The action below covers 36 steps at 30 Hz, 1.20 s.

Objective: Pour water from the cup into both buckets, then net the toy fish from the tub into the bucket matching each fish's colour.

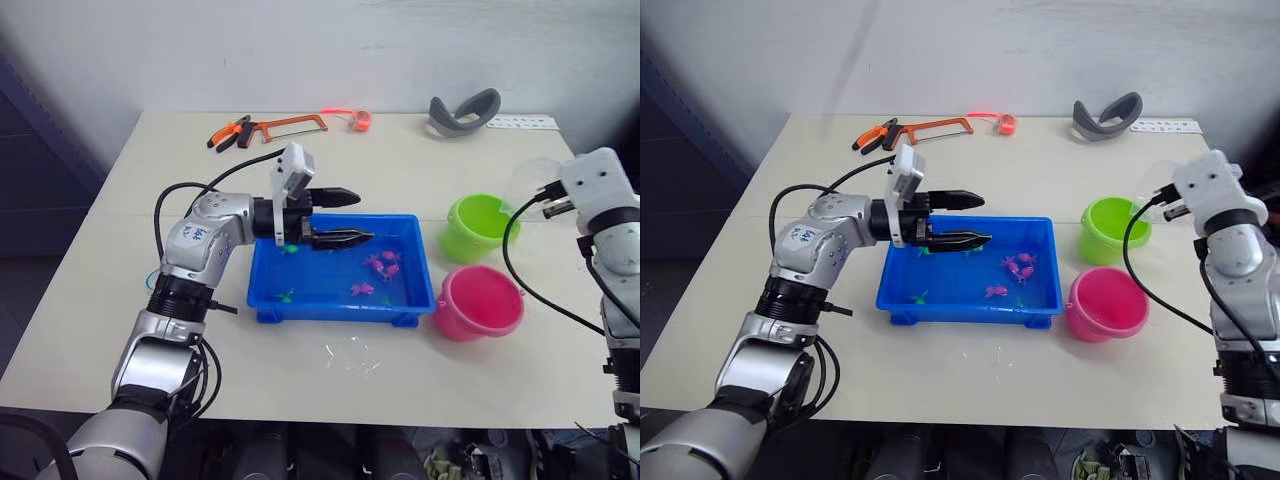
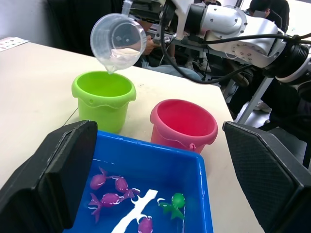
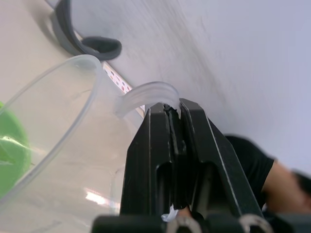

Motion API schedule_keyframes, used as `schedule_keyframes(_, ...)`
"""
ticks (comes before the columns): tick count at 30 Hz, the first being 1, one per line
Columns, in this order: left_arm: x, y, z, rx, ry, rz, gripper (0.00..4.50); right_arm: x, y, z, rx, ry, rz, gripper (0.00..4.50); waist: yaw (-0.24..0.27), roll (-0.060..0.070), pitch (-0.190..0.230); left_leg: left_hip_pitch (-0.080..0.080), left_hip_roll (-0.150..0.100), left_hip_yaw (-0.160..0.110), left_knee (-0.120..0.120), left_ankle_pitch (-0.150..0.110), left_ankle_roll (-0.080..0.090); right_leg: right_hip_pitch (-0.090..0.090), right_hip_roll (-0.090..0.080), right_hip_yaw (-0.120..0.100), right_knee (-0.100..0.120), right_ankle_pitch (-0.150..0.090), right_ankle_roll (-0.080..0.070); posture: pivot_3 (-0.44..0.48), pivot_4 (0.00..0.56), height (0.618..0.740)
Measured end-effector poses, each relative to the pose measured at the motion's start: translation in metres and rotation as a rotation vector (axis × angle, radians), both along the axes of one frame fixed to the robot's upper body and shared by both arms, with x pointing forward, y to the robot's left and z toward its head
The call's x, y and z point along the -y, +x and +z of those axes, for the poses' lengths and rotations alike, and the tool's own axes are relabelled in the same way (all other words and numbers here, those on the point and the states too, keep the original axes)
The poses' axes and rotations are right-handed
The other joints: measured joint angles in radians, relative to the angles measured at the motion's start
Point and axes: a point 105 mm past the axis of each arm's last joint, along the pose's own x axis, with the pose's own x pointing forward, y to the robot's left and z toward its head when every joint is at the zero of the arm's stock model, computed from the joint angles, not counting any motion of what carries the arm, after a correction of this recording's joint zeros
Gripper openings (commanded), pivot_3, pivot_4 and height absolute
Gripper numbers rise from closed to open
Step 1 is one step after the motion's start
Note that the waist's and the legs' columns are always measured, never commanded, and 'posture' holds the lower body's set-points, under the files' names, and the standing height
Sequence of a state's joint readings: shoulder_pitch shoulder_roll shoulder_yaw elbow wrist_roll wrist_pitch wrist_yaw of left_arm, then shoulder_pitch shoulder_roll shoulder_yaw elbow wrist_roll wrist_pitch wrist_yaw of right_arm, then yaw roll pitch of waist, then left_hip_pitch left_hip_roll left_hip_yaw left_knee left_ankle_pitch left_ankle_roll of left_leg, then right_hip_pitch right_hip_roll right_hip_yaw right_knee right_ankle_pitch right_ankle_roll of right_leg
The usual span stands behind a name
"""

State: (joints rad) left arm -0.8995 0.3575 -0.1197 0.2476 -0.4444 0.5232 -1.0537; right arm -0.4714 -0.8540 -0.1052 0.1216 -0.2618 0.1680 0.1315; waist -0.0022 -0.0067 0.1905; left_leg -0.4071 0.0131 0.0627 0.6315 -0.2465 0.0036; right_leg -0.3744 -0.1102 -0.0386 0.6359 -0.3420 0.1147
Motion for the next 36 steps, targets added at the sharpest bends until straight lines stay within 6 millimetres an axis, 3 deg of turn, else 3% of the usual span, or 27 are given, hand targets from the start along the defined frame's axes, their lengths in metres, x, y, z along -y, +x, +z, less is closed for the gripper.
schedule_keyframes(13,0.0,0.001,0.0,0.001,-0.002,0.006,4.5,-0.036,0.013,0.004,-0.024,-0.517,0.114,0.08,-0.001,0.0,0.0,0.0,0.0,0.002,0.001,0.0,0.0,-0.001,0.0,0.002,0.001,0.0,0.0,0.0,0.15,0.74)
schedule_keyframes(23,-0.001,0.001,0.0,0.001,-0.003,0.008,4.5,-0.046,0.014,0.003,-0.014,-0.645,0.146,0.08,0.0,0.0,0.0,0.0,0.0,0.002,0.001,0.0,-0.001,-0.001,0.0,0.002,0.001,0.0,0.0,0.0,0.15,0.74)
schedule_keyframes(29,0.0,-0.001,0.001,0.006,-0.001,-0.008,4.5,-0.015,0.008,0.013,0.063,-0.139,0.066,0.08,0.001,-0.001,0.001,0.0,0.001,0.002,0.002,0.0,-0.001,0.0,0.001,0.001,0.002,0.0,0.0,0.0,0.15,0.74)
schedule_keyframes(36,0.005,-0.025,0.012,0.025,-0.006,-0.15,4.5,0.015,-0.021,0.006,0.166,0.634,0.05,0.08,0.001,-0.001,0.001,0.0,0.001,0.0,0.002,0.0,-0.001,0.0,0.001,0.002,0.007,0.0,0.0,0.0,0.15,0.74)
